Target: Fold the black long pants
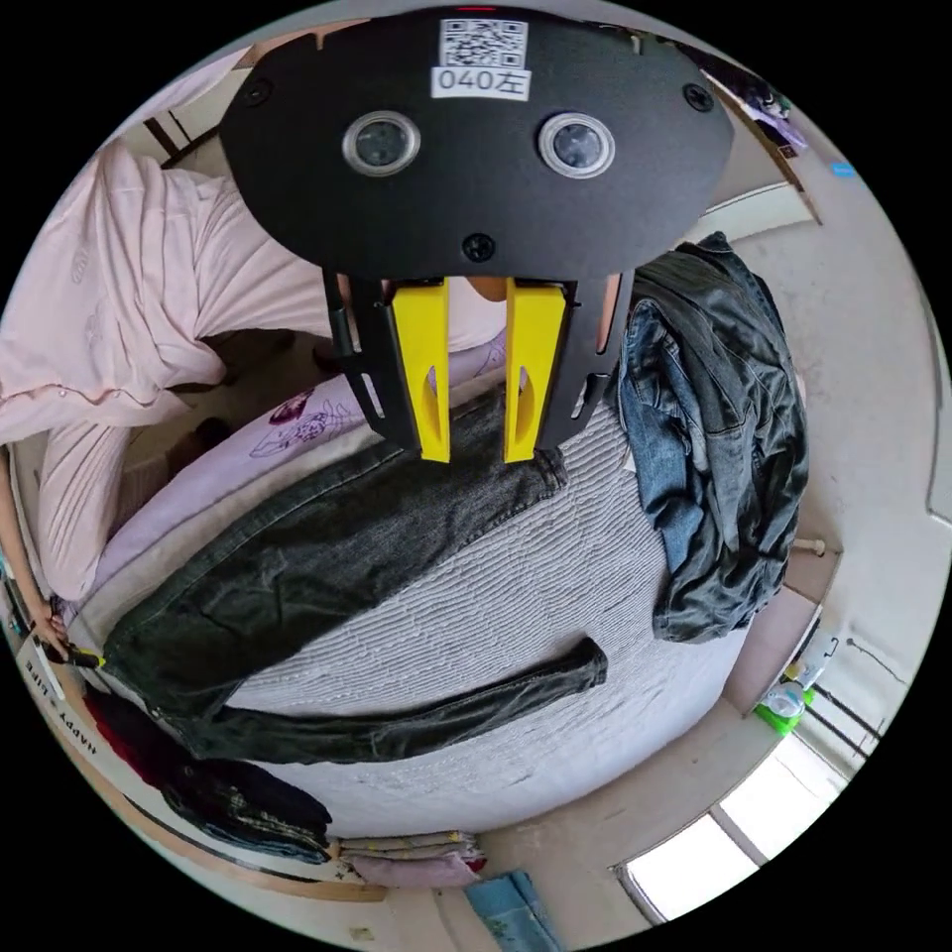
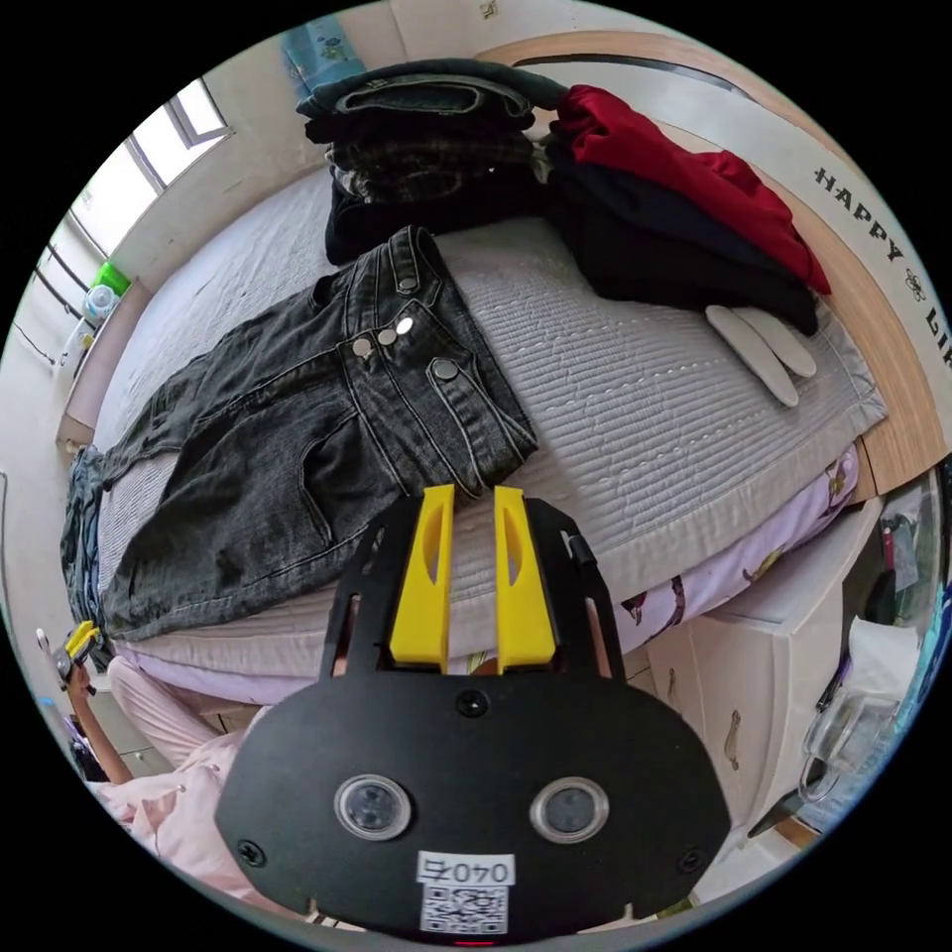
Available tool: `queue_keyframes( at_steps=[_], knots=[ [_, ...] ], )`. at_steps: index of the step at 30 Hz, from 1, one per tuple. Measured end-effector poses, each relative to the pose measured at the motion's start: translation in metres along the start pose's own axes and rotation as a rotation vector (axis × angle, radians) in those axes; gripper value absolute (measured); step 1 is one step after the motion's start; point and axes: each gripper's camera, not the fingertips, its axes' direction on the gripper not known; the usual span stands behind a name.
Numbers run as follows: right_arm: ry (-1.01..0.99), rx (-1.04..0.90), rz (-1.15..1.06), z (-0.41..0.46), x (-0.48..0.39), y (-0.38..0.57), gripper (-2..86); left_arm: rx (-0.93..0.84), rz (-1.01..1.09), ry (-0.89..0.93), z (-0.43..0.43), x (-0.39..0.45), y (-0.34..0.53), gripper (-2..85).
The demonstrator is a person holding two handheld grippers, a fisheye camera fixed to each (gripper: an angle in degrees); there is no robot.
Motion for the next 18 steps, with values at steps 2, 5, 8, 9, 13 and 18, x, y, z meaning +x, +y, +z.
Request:
queue_keyframes(
  at_steps=[2,5,8,9,13,18],
  knots=[
    [0.011,0.009,0.001,0.006,0.009,0.008,6.9,-0.033,0.071,0.04,0.002,0.018,0.001,4.0],
    [-0.031,-0.01,0.024,0.008,0.029,0.013,7.3,-0.088,0.103,0.016,0.006,0.032,0.001,4.0],
    [-0.057,-0.014,0.042,0.007,0.048,0.018,7.5,-0.126,0.083,-0.017,0.009,0.034,-0.004,3.9],
    [-0.064,-0.011,0.045,0.007,0.052,0.02,7.6,-0.134,0.079,-0.022,0.009,0.034,-0.005,3.9],
    [-0.171,-0.01,0.076,0.011,0.078,0.026,8.5,-0.167,0.095,-0.077,0.008,0.042,-0.008,3.8],
    [-0.283,-0.025,0.116,0.021,0.104,0.03,9.7,-0.168,0.141,-0.11,0.004,0.061,-0.011,3.6]
  ],
)
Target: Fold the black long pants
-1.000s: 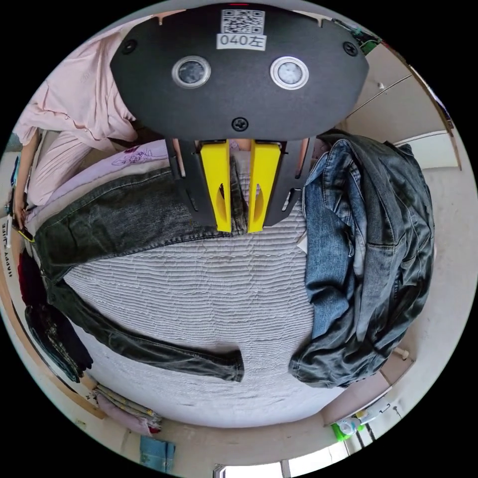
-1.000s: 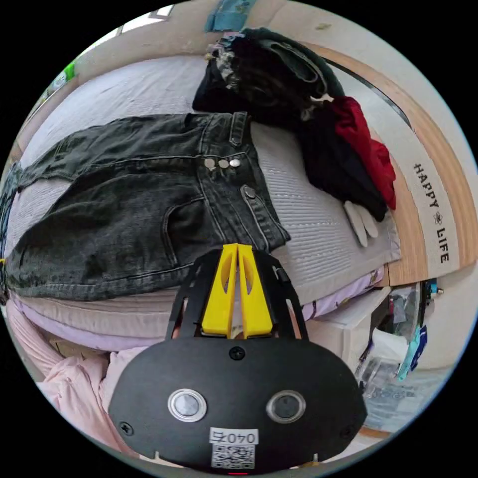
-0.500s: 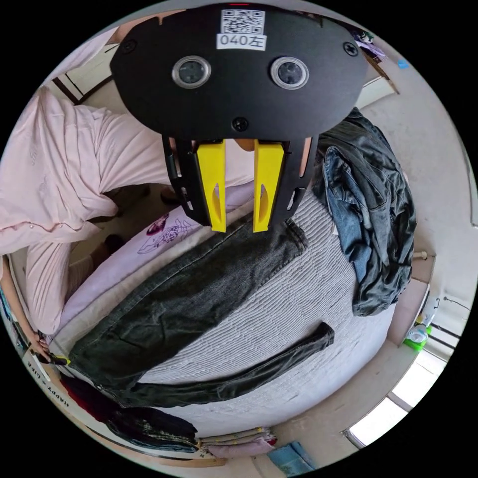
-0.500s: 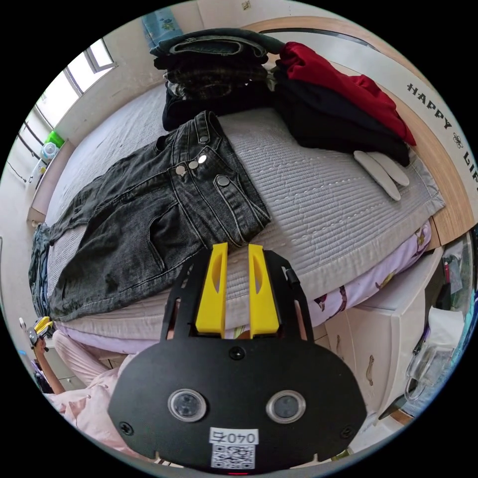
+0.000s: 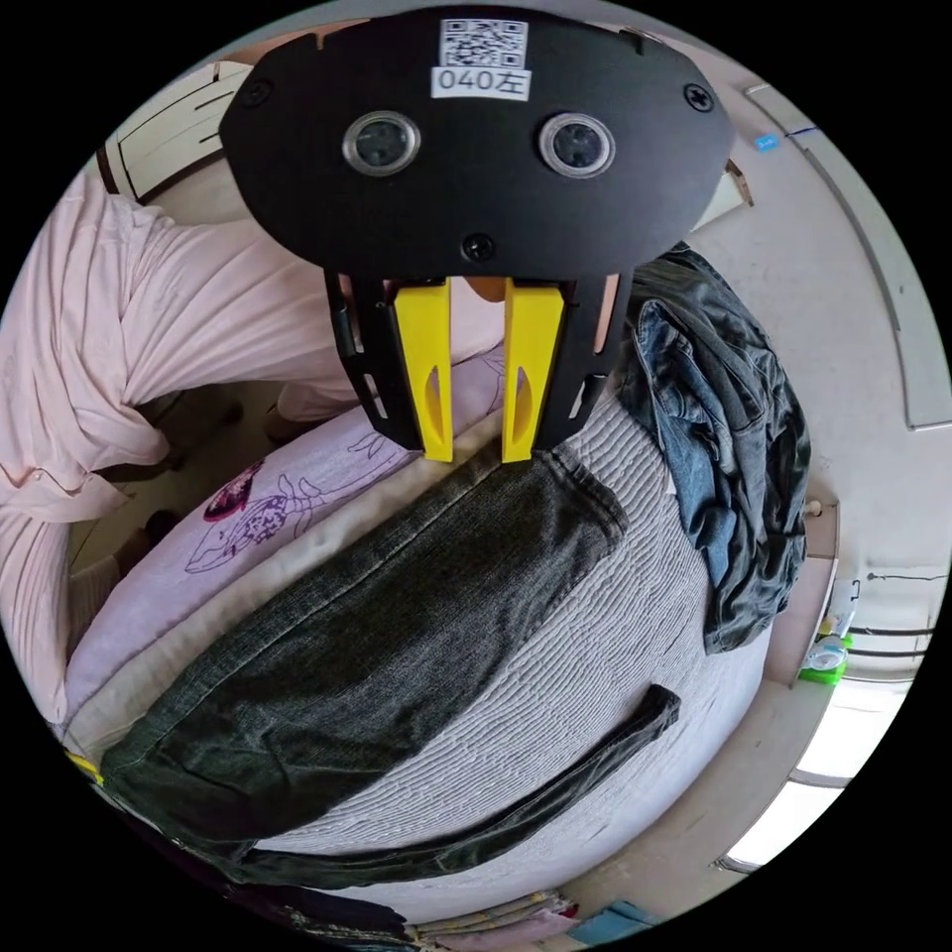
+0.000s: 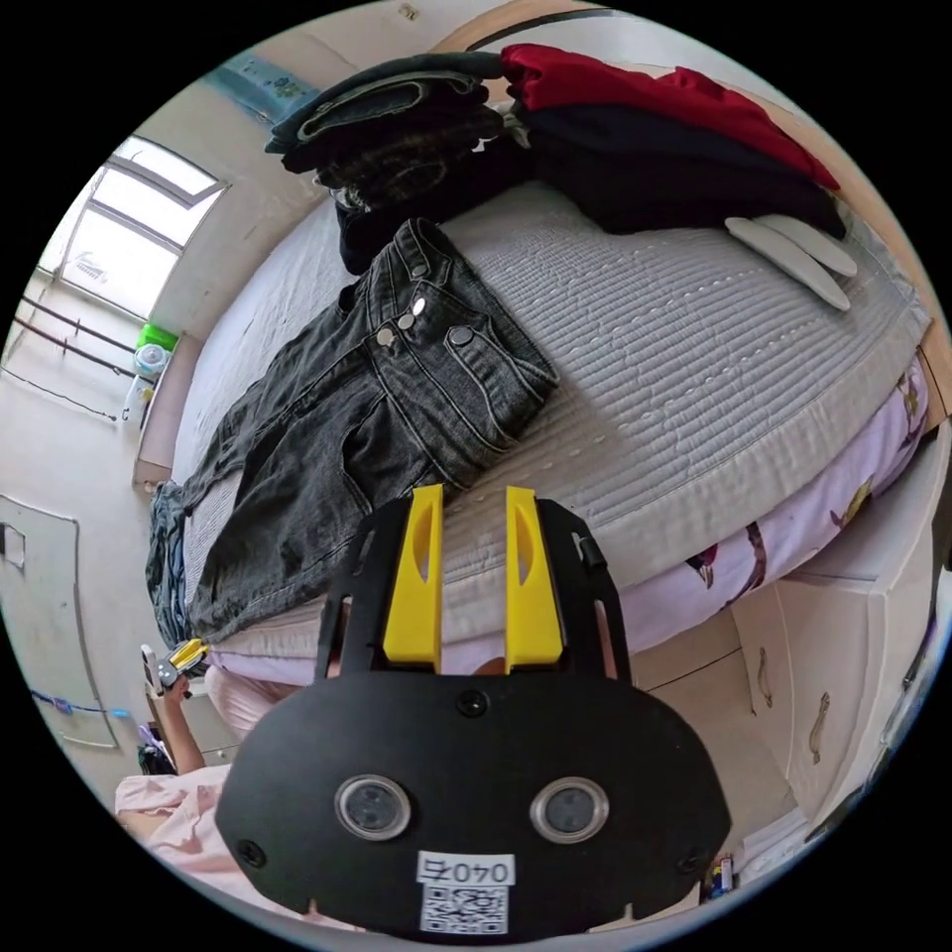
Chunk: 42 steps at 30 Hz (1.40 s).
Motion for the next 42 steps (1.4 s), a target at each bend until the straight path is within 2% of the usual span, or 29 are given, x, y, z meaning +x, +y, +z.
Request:
queue_keyframes(
  at_steps=[6,10,16,20,29,34,38,42],
  knots=[
    [-0.13,0.045,0.058,-0.01,0.028,0.0,9.7,0.012,0.071,-0.151,-0.026,0.018,-0.009,3.3],
    [-0.15,0.058,0.14,-0.007,0.052,-0.006,9.4,0.013,0.077,-0.114,-0.023,0.02,-0.012,1.5],
    [-0.291,0.069,0.248,0.006,0.08,-0.016,7.8,0.002,0.119,-0.11,-0.039,0.013,-0.015,-1.0],
    [-0.353,0.116,0.241,-0.001,0.088,-0.012,3.7,0.023,0.126,-0.025,-0.049,-0.01,-0.011,-1.0],
    [-0.386,0.168,0.191,-0.038,0.071,0.008,1.7,0.077,0.196,0.085,-0.082,-0.058,0.011,-0.9],
    [-0.365,0.164,0.157,-0.047,0.065,0.027,3.3,0.066,0.18,0.137,-0.078,-0.073,0.033,-1.0],
    [-0.242,0.008,0.248,-0.014,0.074,0.031,8.0,-0.007,0.096,0.177,-0.032,-0.069,0.033,-1.4],
    [-0.047,0.158,0.196,-0.06,0.046,0.044,7.7,0.055,-0.024,0.205,-0.053,-0.097,0.06,-1.2]
  ],
)
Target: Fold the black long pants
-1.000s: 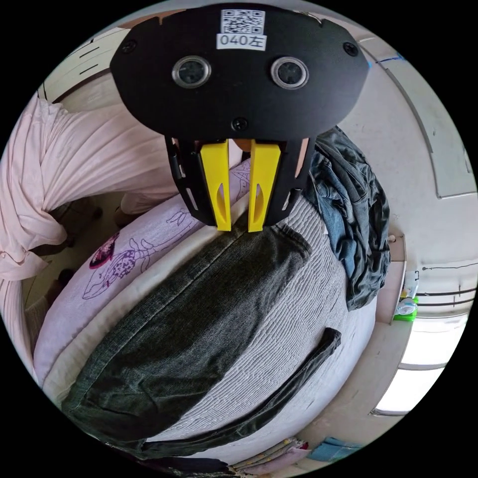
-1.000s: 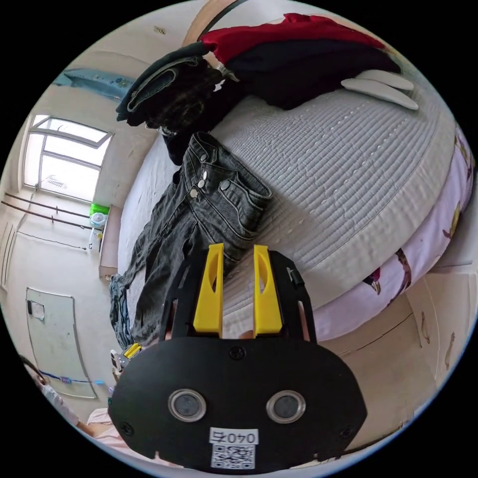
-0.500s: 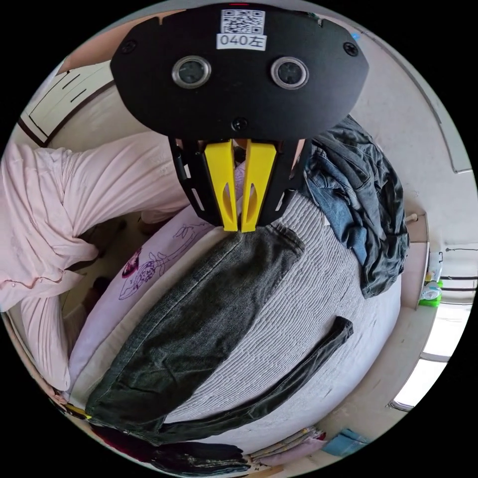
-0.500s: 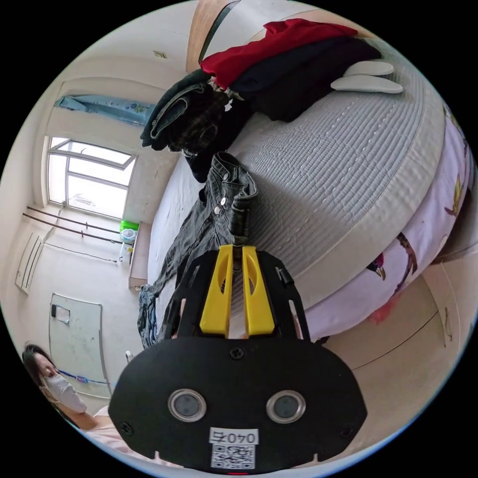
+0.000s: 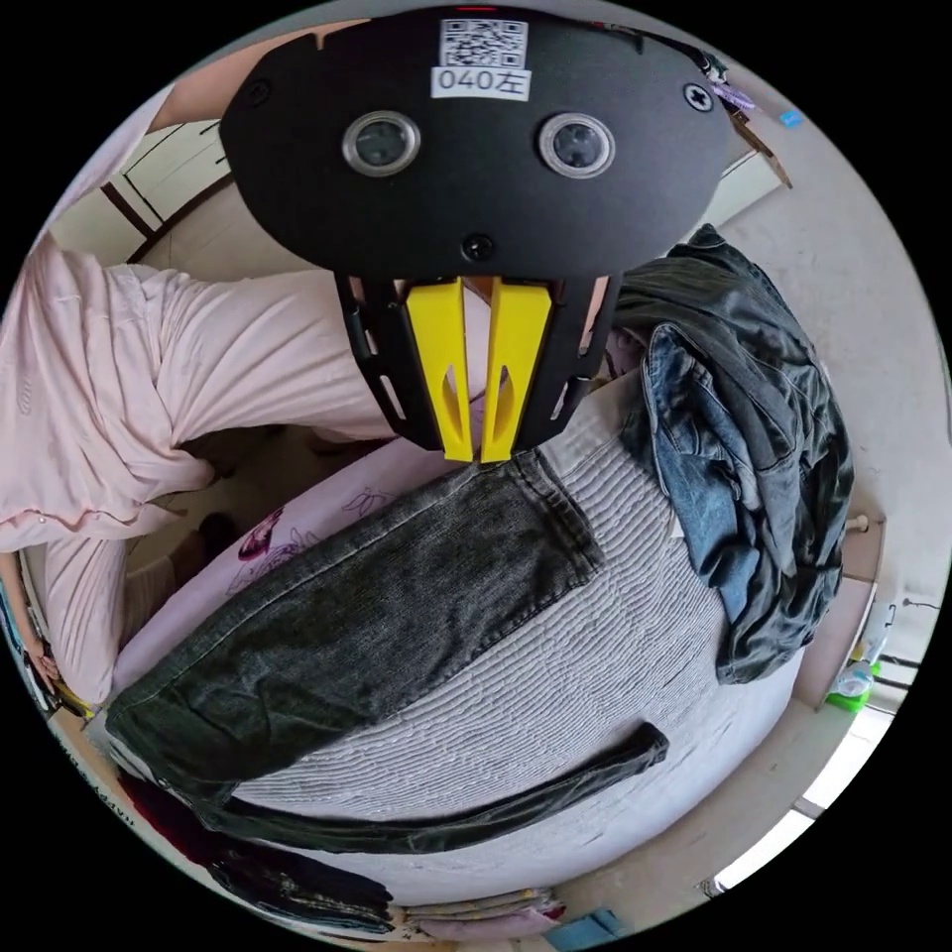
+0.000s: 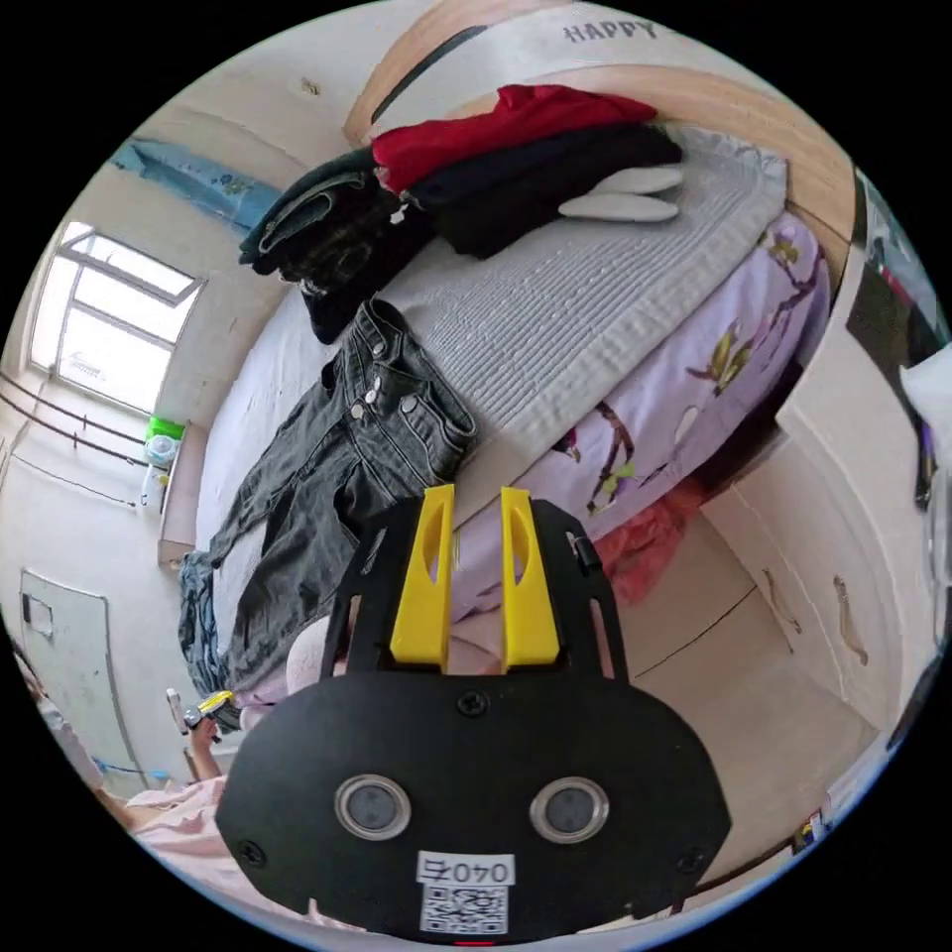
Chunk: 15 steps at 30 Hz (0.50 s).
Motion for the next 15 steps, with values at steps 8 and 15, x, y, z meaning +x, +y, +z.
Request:
queue_keyframes(
  at_steps=[8,15],
  knots=[
    [-0.103,-0.17,-0.879,0.075,-0.282,0.021,6.3,0.273,0.205,-0.101,-0.05,0.09,-0.081,-0.9],
    [0.076,-0.293,-1.28,0.188,-0.442,0.074,-0.5,0.409,0.456,-0.139,-0.032,0.232,-0.147,-0.9]
  ],
)
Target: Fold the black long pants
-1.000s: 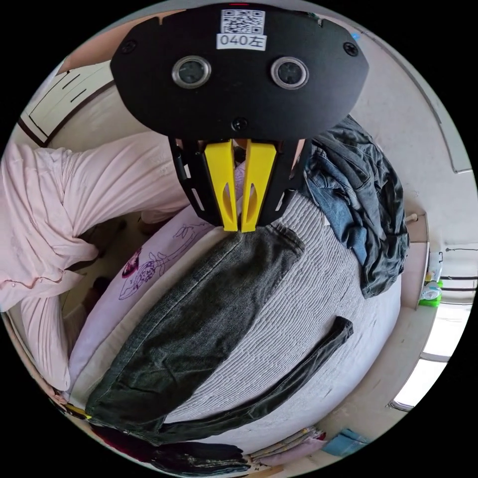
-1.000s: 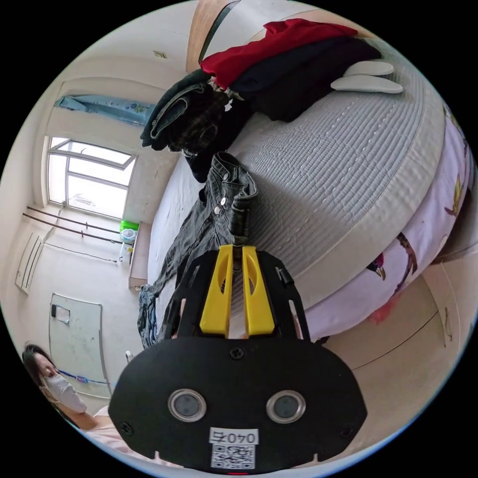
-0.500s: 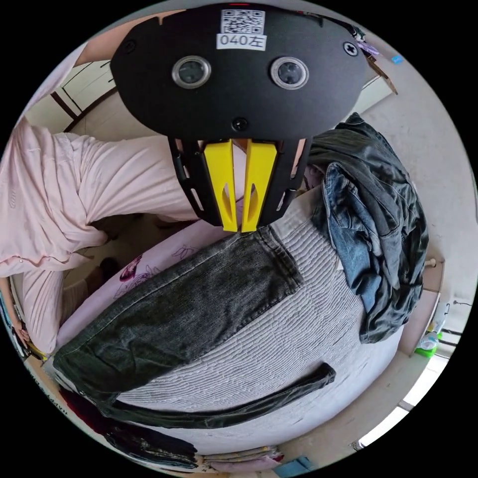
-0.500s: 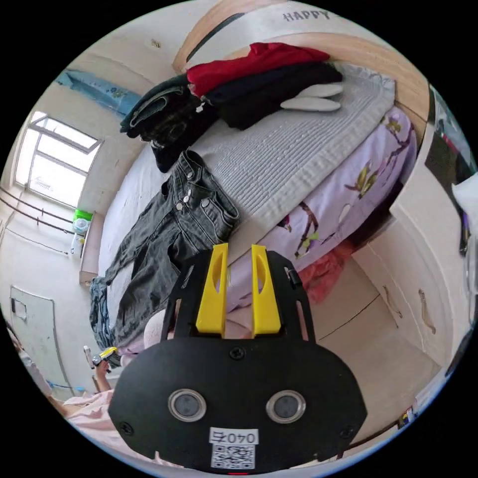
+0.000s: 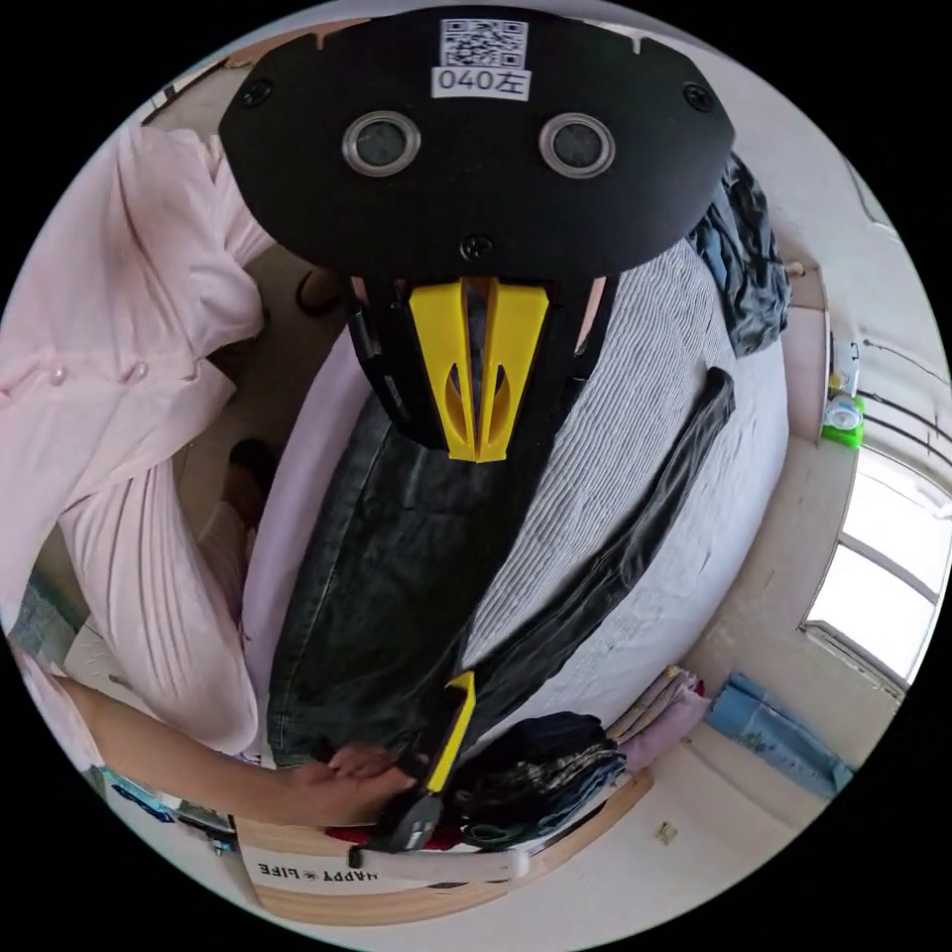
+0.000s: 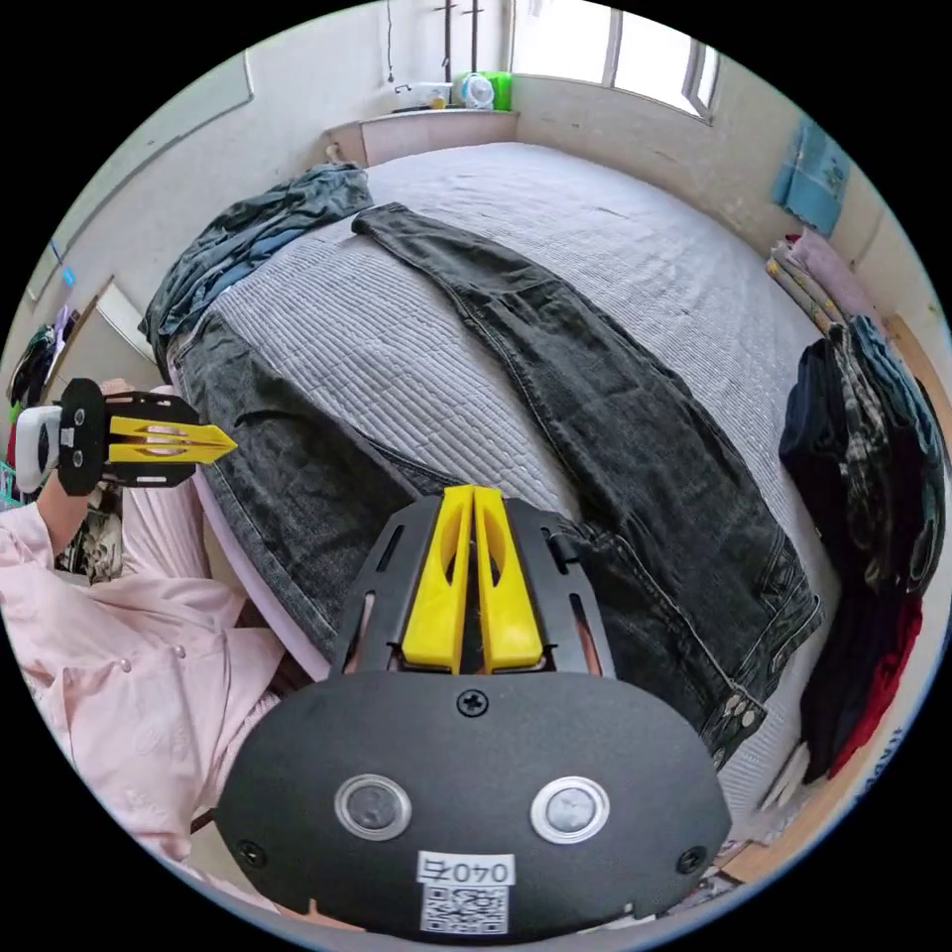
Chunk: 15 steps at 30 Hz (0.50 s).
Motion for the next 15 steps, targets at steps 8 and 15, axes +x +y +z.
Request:
queue_keyframes(
  at_steps=[8,15],
  knots=[
    [0.047,-0.222,-0.013,0.061,-0.045,-0.081,-0.9,0.039,-0.033,0.198,0.049,0.028,0.006,-0.9],
    [-0.069,-0.071,0.184,0.048,-0.022,-0.099,-1.0,0.044,-0.017,0.181,0.055,0.031,0.016,-0.9]
  ],
)
